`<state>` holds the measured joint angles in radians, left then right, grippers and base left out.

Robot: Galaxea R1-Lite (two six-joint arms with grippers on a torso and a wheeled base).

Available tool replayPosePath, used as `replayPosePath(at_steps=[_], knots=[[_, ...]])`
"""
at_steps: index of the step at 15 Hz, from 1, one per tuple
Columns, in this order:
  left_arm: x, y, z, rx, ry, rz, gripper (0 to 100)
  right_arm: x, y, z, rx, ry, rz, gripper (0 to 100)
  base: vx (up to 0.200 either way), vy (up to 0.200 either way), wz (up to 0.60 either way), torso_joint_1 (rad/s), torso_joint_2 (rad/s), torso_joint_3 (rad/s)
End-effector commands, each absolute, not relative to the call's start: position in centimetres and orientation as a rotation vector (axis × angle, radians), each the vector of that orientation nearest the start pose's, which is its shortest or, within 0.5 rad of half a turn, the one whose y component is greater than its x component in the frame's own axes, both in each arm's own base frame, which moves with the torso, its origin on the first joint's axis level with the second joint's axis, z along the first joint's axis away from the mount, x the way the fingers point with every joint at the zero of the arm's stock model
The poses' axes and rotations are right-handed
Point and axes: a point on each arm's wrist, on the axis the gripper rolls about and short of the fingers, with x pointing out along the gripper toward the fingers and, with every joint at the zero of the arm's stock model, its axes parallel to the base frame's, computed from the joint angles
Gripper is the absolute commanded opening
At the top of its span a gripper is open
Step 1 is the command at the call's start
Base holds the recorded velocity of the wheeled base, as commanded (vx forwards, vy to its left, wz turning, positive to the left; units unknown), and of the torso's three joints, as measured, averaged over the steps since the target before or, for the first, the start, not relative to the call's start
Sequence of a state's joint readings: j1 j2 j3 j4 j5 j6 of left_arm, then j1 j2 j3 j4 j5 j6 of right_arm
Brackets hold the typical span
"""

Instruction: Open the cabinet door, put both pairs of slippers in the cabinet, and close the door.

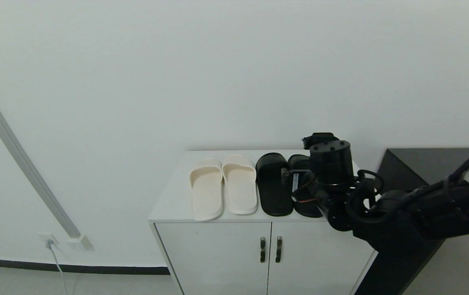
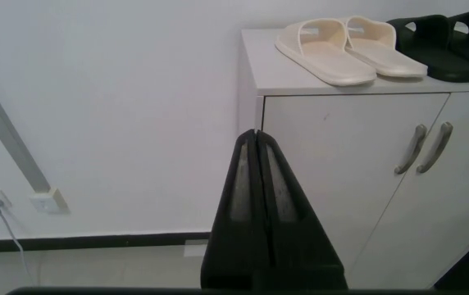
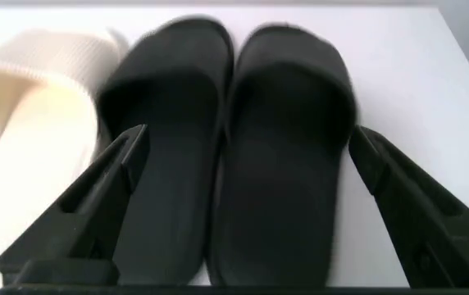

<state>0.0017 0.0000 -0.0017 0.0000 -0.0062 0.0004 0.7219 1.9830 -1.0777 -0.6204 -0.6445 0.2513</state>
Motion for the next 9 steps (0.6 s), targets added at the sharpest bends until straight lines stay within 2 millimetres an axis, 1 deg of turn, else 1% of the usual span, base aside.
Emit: replayPosePath(at_steps=[1, 2, 3, 4, 6, 9], knots=[[-2.3, 0.0, 7.6, 0.000, -0.002, -0.005, 0, 32.7, 26.1, 13.1, 0.054, 0.237, 0.017, 100, 0.000, 0.000, 0.00, 0.000, 0.00, 0.000], [-2.3, 0.0, 7.6, 0.000, -0.002, -0.005, 0, 33.0, 26.2, 12.9, 0.056, 0.235, 0.014, 100, 0.000, 0.000, 0.00, 0.000, 0.00, 0.000], [-2.3, 0.0, 7.6, 0.000, -0.002, -0.005, 0, 34.3, 26.5, 12.2, 0.049, 0.234, 0.001, 100, 0.000, 0.000, 0.00, 0.000, 0.00, 0.000], [-2.3, 0.0, 7.6, 0.000, -0.002, -0.005, 0, 35.1, 26.5, 11.8, 0.031, 0.232, -0.005, 100, 0.000, 0.000, 0.00, 0.000, 0.00, 0.000], [-2.3, 0.0, 7.6, 0.000, -0.002, -0.005, 0, 36.1, 26.3, 11.5, 0.022, 0.230, -0.016, 100, 0.000, 0.000, 0.00, 0.000, 0.00, 0.000], [-2.3, 0.0, 7.6, 0.000, -0.002, -0.005, 0, 37.1, 26.2, 11.5, 0.031, 0.227, -0.009, 100, 0.000, 0.000, 0.00, 0.000, 0.00, 0.000]])
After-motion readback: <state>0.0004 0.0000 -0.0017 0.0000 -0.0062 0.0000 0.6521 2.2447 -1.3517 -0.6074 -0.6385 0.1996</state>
